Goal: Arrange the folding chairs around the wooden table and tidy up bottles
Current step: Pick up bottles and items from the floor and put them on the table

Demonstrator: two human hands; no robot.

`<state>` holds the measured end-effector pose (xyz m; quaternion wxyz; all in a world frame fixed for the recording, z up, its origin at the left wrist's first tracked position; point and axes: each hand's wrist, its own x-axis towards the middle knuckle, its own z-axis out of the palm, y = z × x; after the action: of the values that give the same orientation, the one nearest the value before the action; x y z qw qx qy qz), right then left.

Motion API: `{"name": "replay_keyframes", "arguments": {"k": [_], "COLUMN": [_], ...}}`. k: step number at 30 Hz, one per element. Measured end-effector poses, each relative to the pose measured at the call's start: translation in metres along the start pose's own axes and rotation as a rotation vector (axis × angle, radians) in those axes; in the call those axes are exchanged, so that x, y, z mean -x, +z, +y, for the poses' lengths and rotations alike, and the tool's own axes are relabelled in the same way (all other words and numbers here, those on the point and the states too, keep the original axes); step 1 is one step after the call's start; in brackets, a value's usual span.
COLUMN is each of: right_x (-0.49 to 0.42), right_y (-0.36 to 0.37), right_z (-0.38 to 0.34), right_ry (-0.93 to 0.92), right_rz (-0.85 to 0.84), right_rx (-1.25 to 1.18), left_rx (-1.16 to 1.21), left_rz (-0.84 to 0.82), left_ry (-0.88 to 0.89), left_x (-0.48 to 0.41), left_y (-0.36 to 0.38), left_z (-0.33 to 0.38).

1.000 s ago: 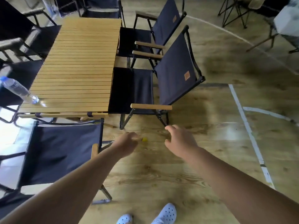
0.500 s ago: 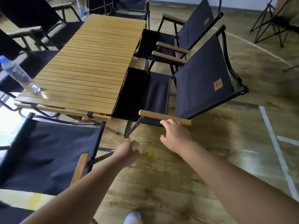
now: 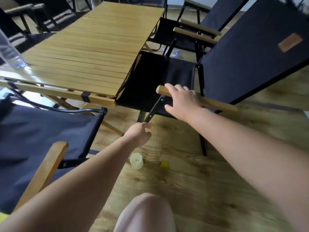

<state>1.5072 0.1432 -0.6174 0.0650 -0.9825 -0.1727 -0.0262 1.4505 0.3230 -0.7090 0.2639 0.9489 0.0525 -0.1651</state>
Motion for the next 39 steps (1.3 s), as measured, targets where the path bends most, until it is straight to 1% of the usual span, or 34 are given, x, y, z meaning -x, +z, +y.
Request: {"name": "replay_keyframes", "arguments": {"k": [4, 7, 9, 13, 17, 20, 26, 31, 34, 39], "right_x": [-0.008, -0.017, -0.023, -0.027, -0.028, -0.030, -0.029, -0.027, -0.027, -0.024], "right_y": [0.012, 0.014, 0.015, 0.022, 0.027, 0.030, 0.034, 0.033, 0.032, 0.027], "right_z": [0.007, 0.013, 0.015, 0.015, 0.019, 0.020, 0.019, 0.018, 0.016, 0.013], "right_ry": [-0.074, -0.120, -0.115, -0.126, -0.152, -0.160, -0.160, -0.159, -0.157, -0.123], "right_rz": [0.098, 0.134, 0.160, 0.246, 0.315, 0.339, 0.375, 0.382, 0.383, 0.358], "right_rx": [0.070, 0.023, -0.005, 0.055, 0.073, 0.078, 0.088, 0.079, 0.073, 0.075], "left_rx": [-0.007, 0.016, 0.026, -0.083, -0.183, -0.250, -0.323, -0.304, -0.269, -0.235], "left_rz": [-0.019, -0.071, -0.106, -0.217, -0.339, -0.400, -0.313, -0.295, -0.275, -0.255], "left_ry": [-0.033, -0.087, -0.131, -0.162, -0.241, -0.236, -0.149, -0.097, -0.081, -0.061], "left_x": [-0.021, -0.042, -0.055, -0.070, -0.075, -0.076, -0.072, -0.070, -0.069, -0.062], "left_y": [0.040, 0.075, 0.095, 0.128, 0.147, 0.158, 0.171, 0.165, 0.149, 0.101], "left_z": [-0.037, -0.063, -0.077, -0.107, -0.129, -0.142, -0.149, -0.148, -0.142, -0.114]}}
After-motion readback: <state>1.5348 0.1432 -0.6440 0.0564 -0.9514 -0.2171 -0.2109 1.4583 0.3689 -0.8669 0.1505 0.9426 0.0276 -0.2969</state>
